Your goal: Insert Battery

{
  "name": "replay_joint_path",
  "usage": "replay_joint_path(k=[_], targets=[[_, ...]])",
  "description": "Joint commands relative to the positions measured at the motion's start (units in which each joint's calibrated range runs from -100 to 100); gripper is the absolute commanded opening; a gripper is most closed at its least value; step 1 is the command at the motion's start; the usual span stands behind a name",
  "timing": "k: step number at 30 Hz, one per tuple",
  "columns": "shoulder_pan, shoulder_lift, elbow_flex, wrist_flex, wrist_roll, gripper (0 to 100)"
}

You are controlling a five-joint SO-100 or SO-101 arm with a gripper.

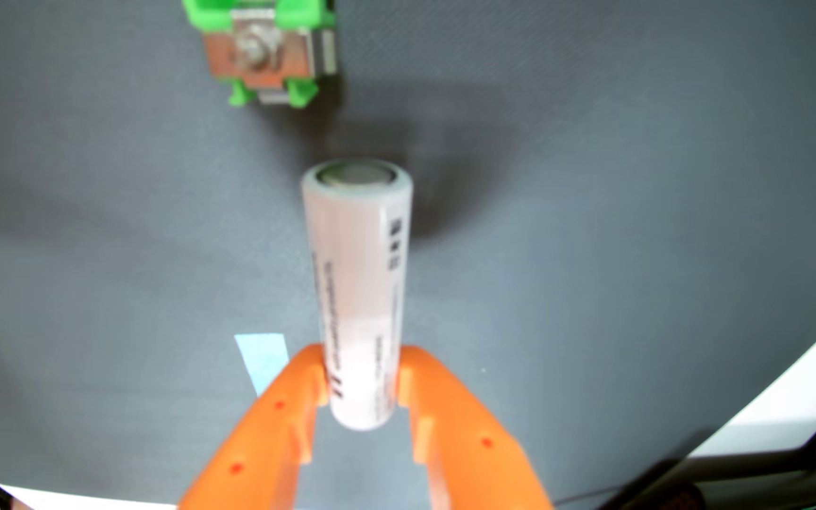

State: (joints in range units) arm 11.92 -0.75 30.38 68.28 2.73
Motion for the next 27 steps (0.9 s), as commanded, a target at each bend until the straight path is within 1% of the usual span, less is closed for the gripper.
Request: replay_joint_path(k=[1, 8, 17, 24, 27], targets=[[-0.6, -1.0, -4.8, 2.8, -0.2, 2], [-0.5, -1.0, -9.1, 7.9, -0.2, 2], [-0.8, -1.0, -9.3, 8.2, -1.9, 2], [-7.7, -1.0, -8.5, 8.3, -3.4, 2], [-9.0, -1.0, -8.5, 8.3, -3.5, 2]])
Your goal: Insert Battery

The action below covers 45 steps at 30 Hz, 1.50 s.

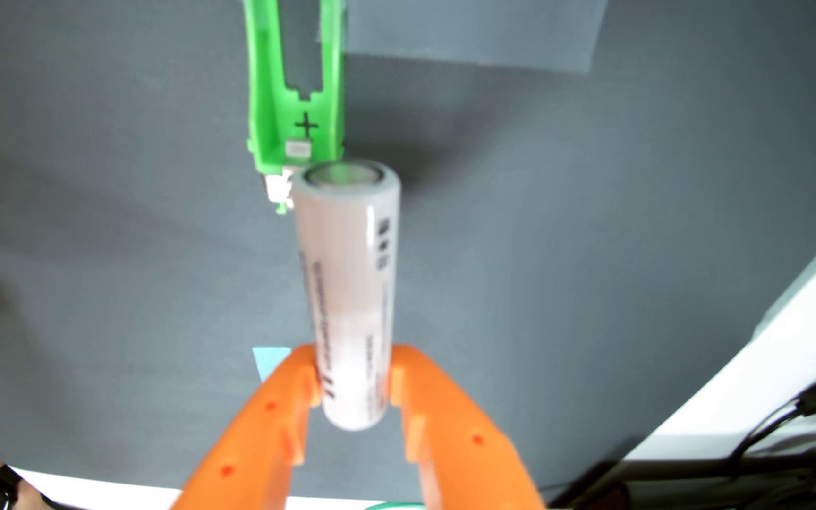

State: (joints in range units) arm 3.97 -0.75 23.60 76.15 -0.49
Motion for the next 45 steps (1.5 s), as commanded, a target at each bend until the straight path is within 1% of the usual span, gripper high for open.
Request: replay_joint_path(k=[1, 6, 17, 22, 26, 37, 42, 45], targets=[[-1.0, -1.0, -1.8, 0.5, -0.5, 2], [-1.3, -1.0, -1.9, 1.8, -0.5, 2], [-7.6, -1.0, -1.8, 2.3, -2.6, 2], [-7.5, -1.0, -1.7, 2.3, -2.7, 2], [-7.6, -1.0, -1.6, 2.3, -4.0, 2], [-7.8, -0.5, -1.6, 1.9, -4.1, 2], [-7.9, -0.4, -1.6, 1.7, -5.2, 2], [-9.3, -0.3, -1.5, 1.6, -5.2, 2]])
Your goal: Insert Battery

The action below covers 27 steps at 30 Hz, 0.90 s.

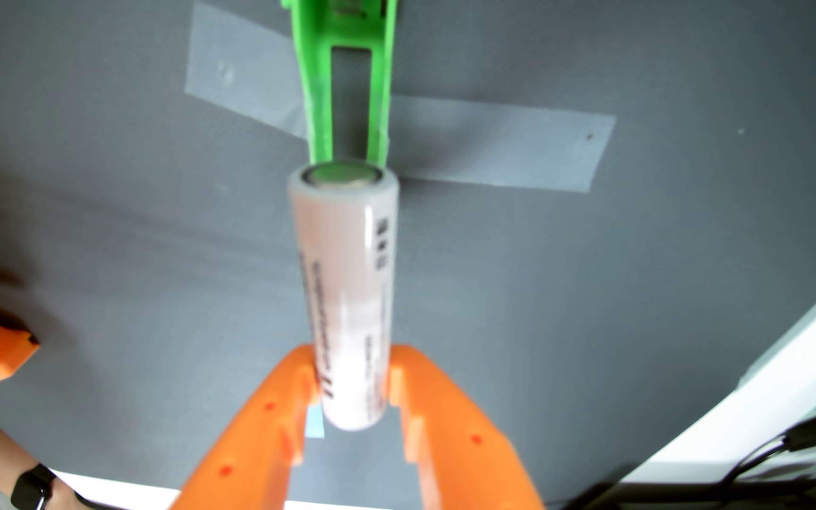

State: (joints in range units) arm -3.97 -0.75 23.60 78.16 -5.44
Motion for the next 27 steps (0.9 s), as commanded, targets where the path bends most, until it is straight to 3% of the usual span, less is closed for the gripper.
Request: replay_joint_path(k=[1, 27], targets=[[-2.4, -0.3, -1.5, -0.5, -0.3, 2], [-3.8, -0.3, 0.7, -3.6, -0.3, 2]])
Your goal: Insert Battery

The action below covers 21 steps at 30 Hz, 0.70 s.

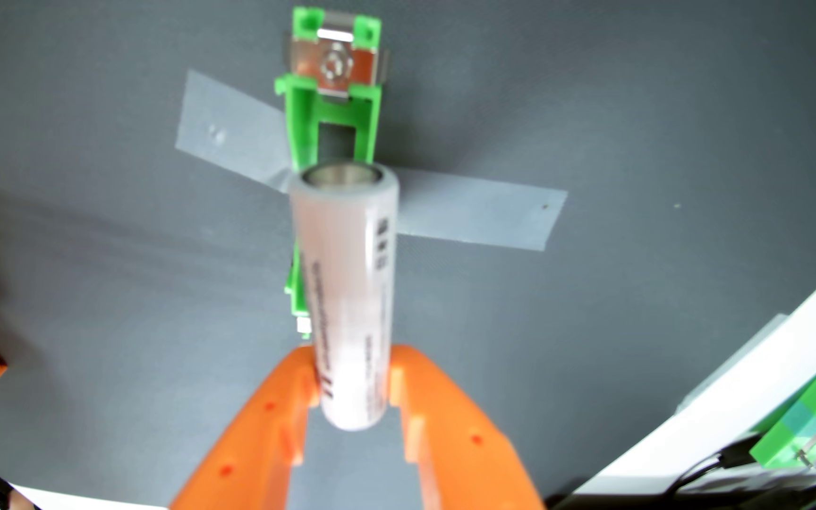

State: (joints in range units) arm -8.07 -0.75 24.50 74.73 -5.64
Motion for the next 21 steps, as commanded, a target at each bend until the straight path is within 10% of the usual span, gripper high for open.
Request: replay_joint_path(k=[1, 21], targets=[[0.3, -0.3, -0.2, -0.2, -0.1, 2], [0.2, -0.3, -0.2, -0.2, -0.5, 2]])
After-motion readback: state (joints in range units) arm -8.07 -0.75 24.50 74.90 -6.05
